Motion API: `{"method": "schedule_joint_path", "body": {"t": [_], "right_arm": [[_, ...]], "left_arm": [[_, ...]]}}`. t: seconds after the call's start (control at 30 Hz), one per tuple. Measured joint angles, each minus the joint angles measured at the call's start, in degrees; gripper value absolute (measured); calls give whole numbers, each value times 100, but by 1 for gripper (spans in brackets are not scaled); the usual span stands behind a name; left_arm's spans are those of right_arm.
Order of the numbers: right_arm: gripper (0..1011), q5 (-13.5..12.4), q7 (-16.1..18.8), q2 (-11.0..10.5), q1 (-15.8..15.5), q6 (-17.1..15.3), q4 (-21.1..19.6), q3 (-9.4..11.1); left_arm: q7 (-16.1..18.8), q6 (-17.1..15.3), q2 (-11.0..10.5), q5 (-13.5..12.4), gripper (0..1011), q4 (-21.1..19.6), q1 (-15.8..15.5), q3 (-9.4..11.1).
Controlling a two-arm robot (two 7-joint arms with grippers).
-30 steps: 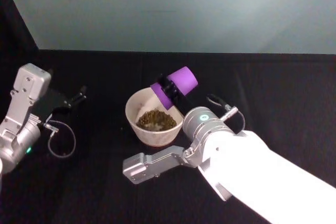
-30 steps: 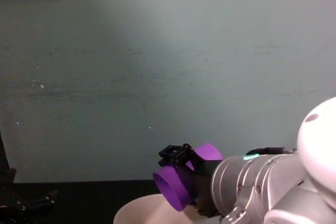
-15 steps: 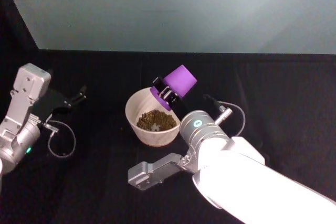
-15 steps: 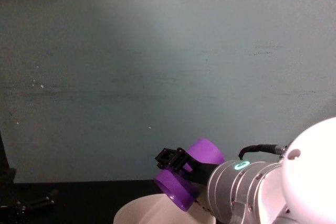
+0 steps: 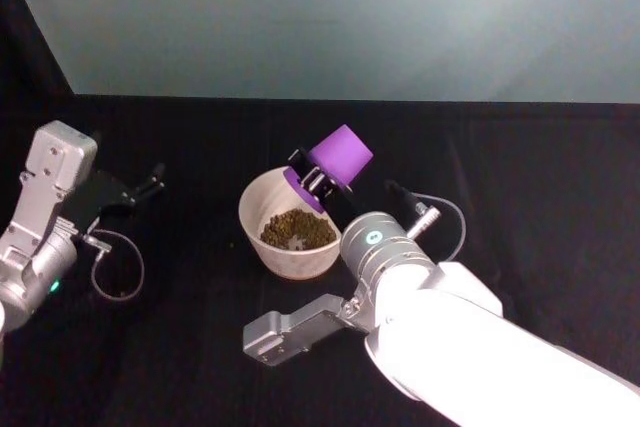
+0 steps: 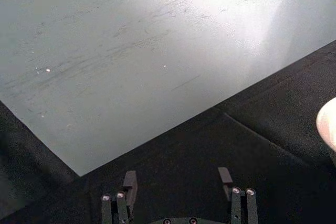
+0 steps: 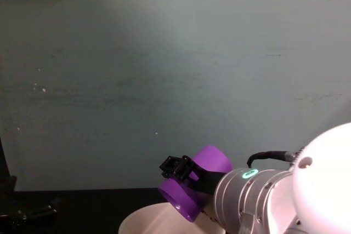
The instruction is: Pick up the cup and pour the mung beans from the cup into the bowl.
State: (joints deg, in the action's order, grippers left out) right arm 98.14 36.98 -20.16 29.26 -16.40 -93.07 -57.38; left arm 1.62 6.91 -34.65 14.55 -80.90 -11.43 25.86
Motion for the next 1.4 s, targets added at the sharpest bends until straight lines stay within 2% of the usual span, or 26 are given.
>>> {"method": "schedule_joint_path", "body": {"t": [0.33,0.4,0.47,0.57,0.6,0.67,0.73,0.77,0.8,0.83,0.87,0.97,1.0,1.03,1.07,1.1,1.13,1.17,1.2,1.23,1.27,1.3,1.33,1.37,1.4], "right_arm": [[729,-6,2,13,-17,6,-20,23],[729,-22,-104,3,-60,-75,-77,81],[729,-109,-252,6,-121,-171,-139,177],[729,-566,-647,47,-311,-340,-318,526],[729,-893,-835,77,-419,-369,-416,739],[729,-1320,-1022,104,-524,-371,-521,974],[729,-2246,-1313,171,-723,-275,-700,1468],[729,-2246,-1313,171,-723,-275,-700,1468],[729,-2729,-1430,226,-823,-189,-756,1735],[729,-2935,-1473,251,-863,-149,-775,1836],[729,-3366,-1545,313,-945,-64,-804,2066],[729,-4058,-1653,431,-1078,67,-829,2430],[729,-4480,-1711,503,-1154,157,-832,2651],[729,-4702,-1743,546,-1195,220,-831,2774],[729,-5107,-1786,613,-1263,334,-813,2965],[729,-5107,-1786,613,-1263,334,-813,2965],[729,-5576,-1816,697,-1334,462,-772,3196],[729,-5803,-1831,741,-1368,522,-750,3309],[729,-6243,-1845,834,-1440,647,-697,3516],[729,-6467,-1849,884,-1476,711,-662,3629],[729,-6872,-1852,980,-1542,830,-588,3842],[729,-6872,-1852,980,-1542,830,-588,3842],[729,-7341,-1838,1079,-1612,962,-499,4053],[729,-7551,-1832,1128,-1641,1016,-453,4157],[729,-7984,-1779,1209,-1692,1114,-339,4349]], "left_arm": [[0,0,0,0,1000,0,0,0],[0,0,0,0,1000,0,0,0],[0,0,0,0,1000,0,0,0],[0,0,0,0,1000,0,0,0],[0,0,0,0,1000,0,0,0],[0,0,0,0,1000,0,0,0],[0,0,0,0,1000,0,0,0],[0,0,0,0,1000,0,0,0],[0,0,0,0,1000,0,0,0],[0,0,0,0,1000,0,0,0],[0,0,0,0,1000,0,0,0],[0,0,0,0,1000,0,0,0],[0,0,0,0,1000,0,0,0],[0,0,0,0,1000,0,0,0],[0,0,0,0,1000,0,0,0],[0,0,0,0,1000,0,0,0],[0,0,0,0,1000,0,0,0],[0,0,0,0,1000,0,0,0],[0,0,0,0,1000,0,0,0],[0,0,0,0,1000,0,0,0],[0,0,0,0,1000,0,0,0],[0,0,0,0,1000,0,0,-1],[0,0,0,0,1000,0,0,0],[0,0,0,0,1000,0,0,0],[0,0,0,0,1000,0,0,0]]}}
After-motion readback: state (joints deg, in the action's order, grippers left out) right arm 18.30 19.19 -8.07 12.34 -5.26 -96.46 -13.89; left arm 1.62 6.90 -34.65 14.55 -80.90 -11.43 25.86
